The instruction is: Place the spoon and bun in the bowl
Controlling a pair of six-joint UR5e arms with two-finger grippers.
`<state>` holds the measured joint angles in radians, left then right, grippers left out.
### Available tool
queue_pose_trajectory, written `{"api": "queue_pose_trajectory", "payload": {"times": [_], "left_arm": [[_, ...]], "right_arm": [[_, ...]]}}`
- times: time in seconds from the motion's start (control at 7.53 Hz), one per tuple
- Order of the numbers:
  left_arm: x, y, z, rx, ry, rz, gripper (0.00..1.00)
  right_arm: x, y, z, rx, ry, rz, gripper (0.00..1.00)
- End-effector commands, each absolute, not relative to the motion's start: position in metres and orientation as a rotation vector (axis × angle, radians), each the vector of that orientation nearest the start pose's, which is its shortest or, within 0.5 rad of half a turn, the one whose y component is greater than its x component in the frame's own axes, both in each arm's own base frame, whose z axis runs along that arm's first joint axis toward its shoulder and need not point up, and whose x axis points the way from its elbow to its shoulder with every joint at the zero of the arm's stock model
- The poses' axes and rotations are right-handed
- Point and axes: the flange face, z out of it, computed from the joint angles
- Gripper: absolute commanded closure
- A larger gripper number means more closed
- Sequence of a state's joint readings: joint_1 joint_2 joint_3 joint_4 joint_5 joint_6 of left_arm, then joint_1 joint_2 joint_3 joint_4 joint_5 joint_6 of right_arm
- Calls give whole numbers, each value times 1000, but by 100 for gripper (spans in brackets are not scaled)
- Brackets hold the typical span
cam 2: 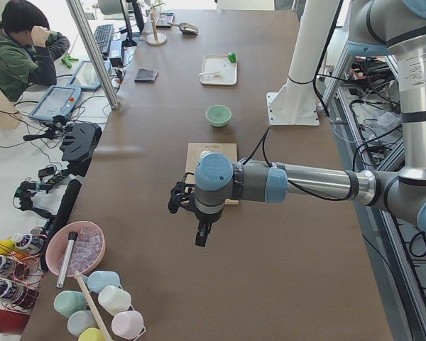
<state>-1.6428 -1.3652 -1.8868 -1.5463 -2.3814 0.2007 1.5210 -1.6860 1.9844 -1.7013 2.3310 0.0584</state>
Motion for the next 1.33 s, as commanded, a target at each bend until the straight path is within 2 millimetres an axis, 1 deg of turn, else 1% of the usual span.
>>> {"api": "queue_pose_trajectory", "payload": {"times": [0.0, 0.13, 0.27, 0.4, 0.53, 0.66, 0.8, 0.93, 1.06, 1.2], "left_arm": [[-91, -417, 574, 307, 779, 202, 2], [-92, -419, 572, 388, 765, 235, 2], [-93, -420, 576, 443, 750, 254, 2], [-93, -438, 586, 451, 753, 255, 2], [-94, -443, 578, 465, 755, 238, 2], [-94, -452, 574, 489, 752, 242, 2], [-94, -453, 564, 528, 746, 262, 2], [-93, -452, 563, 563, 748, 251, 2], [-80, -463, 548, 556, 775, 215, 2], [-65, -466, 539, 545, 823, 215, 2]], "right_arm": [[43, -448, 504, 275, -766, -113, 0], [43, -453, 502, 295, -765, -116, 0], [42, -461, 487, 365, -765, -151, 0], [43, -460, 490, 395, -760, -167, 0], [43, -459, 498, 415, -749, -196, 0], [43, -462, 515, 422, -745, -212, 0], [42, -465, 518, 417, -751, -194, 0], [35, -470, 518, 398, -764, -174, 0], [9, -480, 503, 368, -795, -135, 0], [-29, -495, 478, 337, -829, -96, 0]]}}
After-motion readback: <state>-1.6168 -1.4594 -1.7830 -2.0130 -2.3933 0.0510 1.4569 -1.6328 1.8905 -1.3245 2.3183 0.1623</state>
